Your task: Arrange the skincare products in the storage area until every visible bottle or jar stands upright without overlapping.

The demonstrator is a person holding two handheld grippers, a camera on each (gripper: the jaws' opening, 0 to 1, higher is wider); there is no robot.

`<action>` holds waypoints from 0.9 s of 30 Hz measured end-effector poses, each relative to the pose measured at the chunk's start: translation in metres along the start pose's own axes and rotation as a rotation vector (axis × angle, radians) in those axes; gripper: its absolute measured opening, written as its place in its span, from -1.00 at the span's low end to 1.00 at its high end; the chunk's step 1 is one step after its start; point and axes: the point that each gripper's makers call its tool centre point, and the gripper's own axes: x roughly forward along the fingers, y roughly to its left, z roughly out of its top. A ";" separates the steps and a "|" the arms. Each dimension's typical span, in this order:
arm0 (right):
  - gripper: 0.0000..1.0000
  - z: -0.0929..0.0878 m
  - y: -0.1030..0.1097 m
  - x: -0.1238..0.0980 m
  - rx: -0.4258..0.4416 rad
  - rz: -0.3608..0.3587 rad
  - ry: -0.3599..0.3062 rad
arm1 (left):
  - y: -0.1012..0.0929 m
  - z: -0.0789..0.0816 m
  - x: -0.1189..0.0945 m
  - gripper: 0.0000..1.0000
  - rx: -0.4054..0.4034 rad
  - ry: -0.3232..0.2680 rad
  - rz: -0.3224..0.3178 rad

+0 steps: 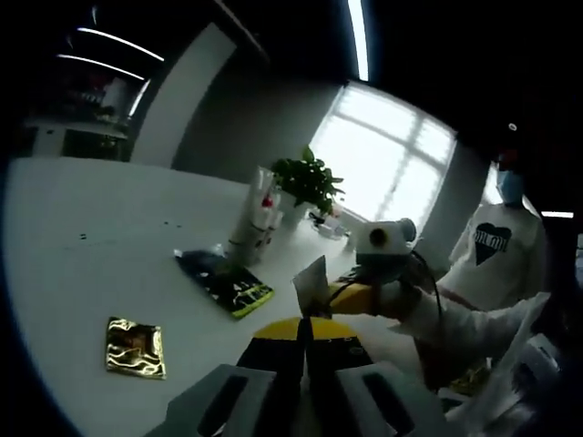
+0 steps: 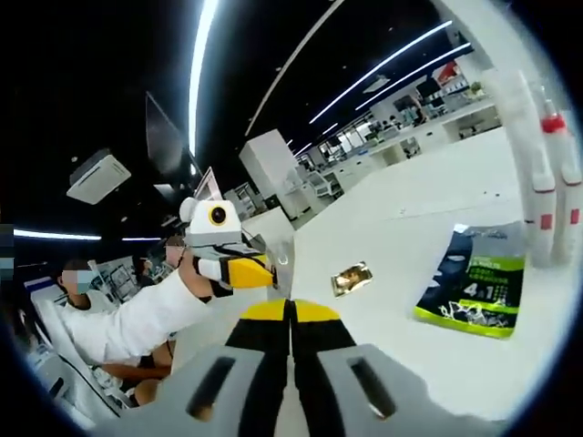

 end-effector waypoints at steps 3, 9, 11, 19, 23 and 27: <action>-1.00 0.001 -0.009 0.005 0.012 -0.036 0.006 | 0.012 0.002 0.004 -1.00 -0.052 0.015 0.038; -1.00 0.006 -0.025 0.013 0.042 -0.091 0.008 | 0.030 0.010 0.010 -1.00 -0.090 0.027 0.082; -1.00 0.008 -0.028 0.013 0.048 -0.096 0.004 | 0.031 0.010 0.011 -1.00 -0.105 0.025 0.083; -1.00 0.010 -0.047 0.022 0.074 -0.147 0.010 | 0.040 0.009 0.015 -1.00 -0.125 0.039 0.117; -1.00 0.010 -0.054 0.025 0.081 -0.180 0.014 | 0.048 0.009 0.017 -1.00 -0.140 0.046 0.146; -1.00 0.009 -0.063 0.027 0.098 -0.202 0.018 | 0.053 0.006 0.017 -1.00 -0.152 0.056 0.165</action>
